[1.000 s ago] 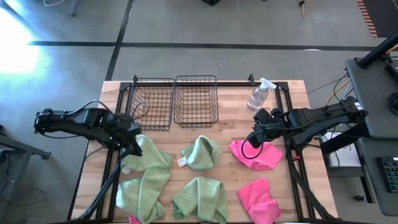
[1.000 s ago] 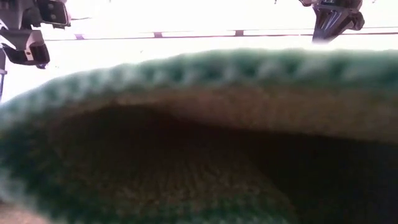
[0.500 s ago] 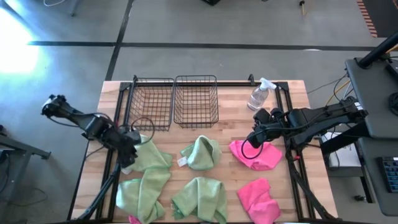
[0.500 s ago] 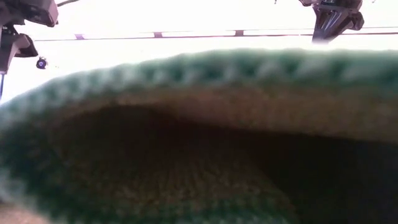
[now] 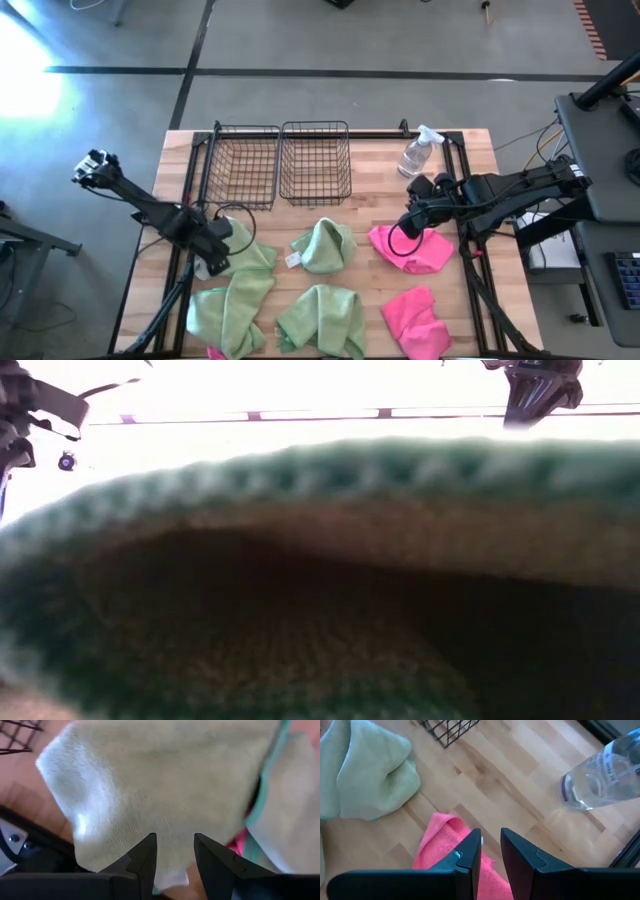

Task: Sort microfiber towel by color & place in baskets
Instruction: Put the green microfiber cloth into the left wire basket

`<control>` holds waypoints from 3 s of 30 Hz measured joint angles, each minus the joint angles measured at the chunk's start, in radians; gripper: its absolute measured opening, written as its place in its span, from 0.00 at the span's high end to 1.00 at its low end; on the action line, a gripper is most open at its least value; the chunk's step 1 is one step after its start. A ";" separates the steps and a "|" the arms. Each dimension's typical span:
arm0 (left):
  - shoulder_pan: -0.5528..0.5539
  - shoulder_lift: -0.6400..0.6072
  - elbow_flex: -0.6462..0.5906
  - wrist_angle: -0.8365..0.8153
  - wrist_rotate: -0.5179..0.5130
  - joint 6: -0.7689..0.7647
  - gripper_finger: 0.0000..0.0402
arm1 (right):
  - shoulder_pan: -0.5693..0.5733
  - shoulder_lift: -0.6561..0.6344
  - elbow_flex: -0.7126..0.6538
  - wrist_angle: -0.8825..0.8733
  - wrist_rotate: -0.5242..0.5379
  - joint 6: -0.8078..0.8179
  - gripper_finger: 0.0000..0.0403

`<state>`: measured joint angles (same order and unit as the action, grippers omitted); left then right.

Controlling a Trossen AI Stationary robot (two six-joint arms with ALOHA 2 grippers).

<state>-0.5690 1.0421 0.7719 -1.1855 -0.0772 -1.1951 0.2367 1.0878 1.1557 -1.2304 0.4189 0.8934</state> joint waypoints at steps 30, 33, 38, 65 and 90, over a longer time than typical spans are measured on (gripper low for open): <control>-0.129 0.296 0.000 0.208 -0.071 -0.311 0.71 | 0.000 0.000 0.000 -0.105 -0.056 -0.102 0.83; -0.128 0.324 0.000 0.234 -0.067 -0.316 0.71 | 0.000 0.000 0.000 -0.105 -0.056 -0.102 0.83; -0.128 0.389 0.000 0.235 -0.063 -0.339 0.71 | 0.000 0.000 0.000 -0.105 -0.055 -0.110 0.83; -0.128 0.558 0.000 0.242 -0.152 -0.344 0.79 | 0.000 0.000 0.000 -0.100 -0.057 0.037 0.83; -0.128 0.558 0.222 0.061 -0.212 -0.287 1.00 | 0.000 0.000 0.000 -0.098 -0.052 0.042 0.83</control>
<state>-0.6971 1.6001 0.9937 -1.1246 -0.2889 -1.4822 0.2367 1.0878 1.1557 -1.3280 0.3664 0.9352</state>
